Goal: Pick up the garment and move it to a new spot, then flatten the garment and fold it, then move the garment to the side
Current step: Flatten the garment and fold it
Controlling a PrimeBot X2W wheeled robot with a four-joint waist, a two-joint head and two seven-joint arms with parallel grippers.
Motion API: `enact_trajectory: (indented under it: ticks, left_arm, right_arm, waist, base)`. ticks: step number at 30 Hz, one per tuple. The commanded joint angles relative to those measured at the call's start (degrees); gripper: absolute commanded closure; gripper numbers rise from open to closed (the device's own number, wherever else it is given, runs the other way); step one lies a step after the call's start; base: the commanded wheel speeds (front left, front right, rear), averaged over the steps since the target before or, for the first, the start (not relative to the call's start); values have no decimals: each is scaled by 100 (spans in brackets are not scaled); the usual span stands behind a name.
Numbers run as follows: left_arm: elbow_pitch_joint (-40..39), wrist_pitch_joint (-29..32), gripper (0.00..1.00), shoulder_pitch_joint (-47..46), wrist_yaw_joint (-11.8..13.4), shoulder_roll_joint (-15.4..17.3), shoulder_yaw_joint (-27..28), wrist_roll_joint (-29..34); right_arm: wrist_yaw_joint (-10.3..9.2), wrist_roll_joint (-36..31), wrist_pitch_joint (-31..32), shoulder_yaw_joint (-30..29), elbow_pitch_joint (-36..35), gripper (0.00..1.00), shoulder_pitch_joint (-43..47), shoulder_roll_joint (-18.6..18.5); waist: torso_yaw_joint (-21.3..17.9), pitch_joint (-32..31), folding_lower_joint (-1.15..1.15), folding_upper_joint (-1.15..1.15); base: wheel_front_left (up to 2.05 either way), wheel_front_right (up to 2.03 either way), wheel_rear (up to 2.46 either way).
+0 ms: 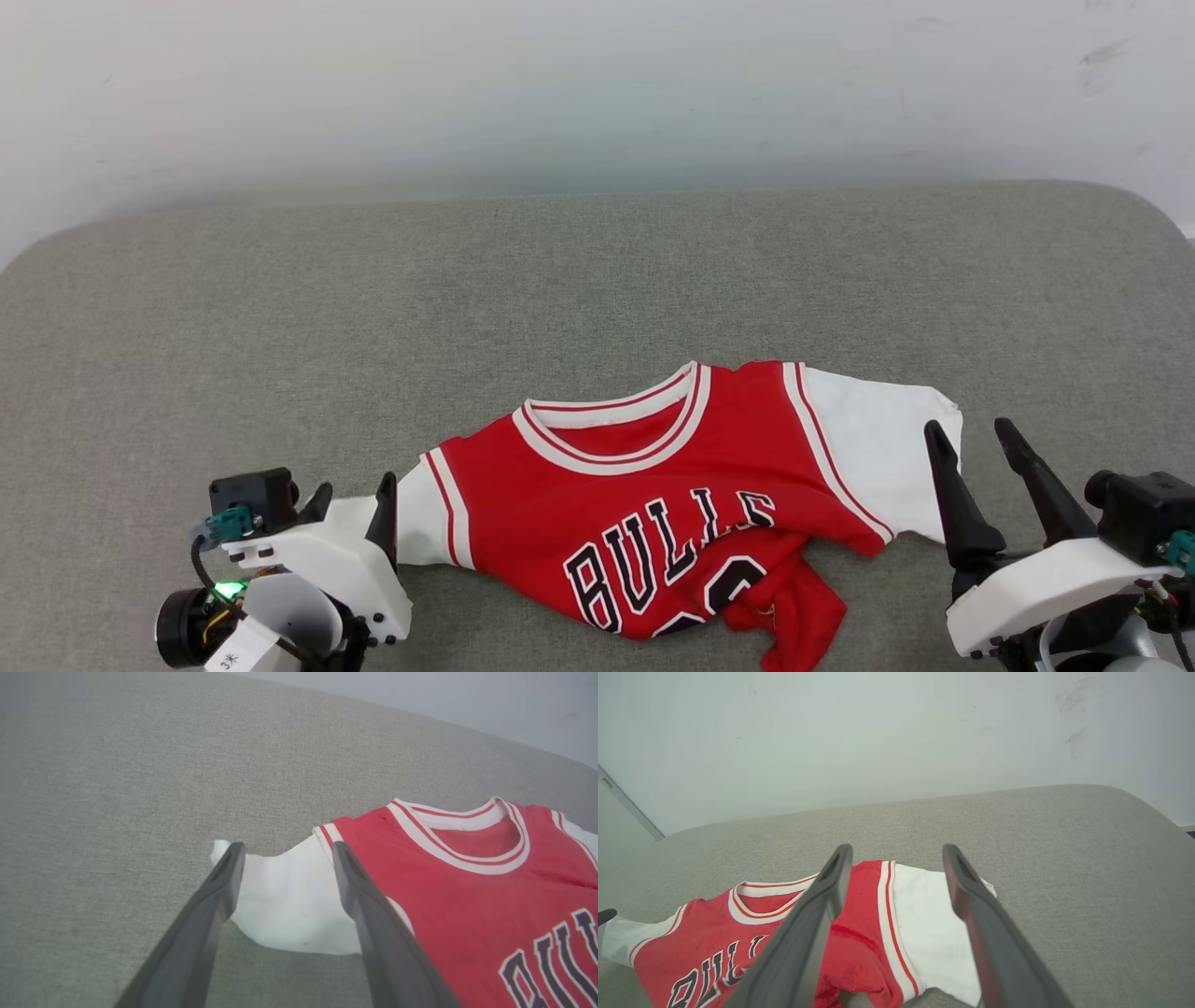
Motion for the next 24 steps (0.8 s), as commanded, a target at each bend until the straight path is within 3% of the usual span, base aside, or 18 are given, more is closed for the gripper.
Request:
enact_trajectory:
  ticks: [1,10,11,19,24]
  left_arm:
    - [-111,-168,0,-43,-8,-21,39,55]
    - [-771,-1194,0,11,-3,46,67,504]
    - [-1022,-1436,0,7,58,46,44,660]
    - [-1514,-1668,0,-101,197,37,35,896]
    - [-1684,-1730,0,-204,207,-46,-18,944]
  right_arm:
    - [-4,46,36,-7,42,0,14,12]
    - [-4,328,607,-455,674,0,-253,-191]
    - [-4,630,1065,-698,1132,0,-448,-390]
    - [-4,1194,2773,-894,2265,0,-1262,-1104]
    - [-4,1319,3351,-674,2644,0,-1966,-1475]
  waist:
    - [-19,-17,1,0]
    - [-9,-59,1,0]
    - [60,-5,1,0]
    - [335,313,1,0]
    - [552,705,1,0]
  base:
    - [0,0,0]
    - [0,0,0]
    - [0,0,0]
    - [0,0,0]
    - [0,0,0]
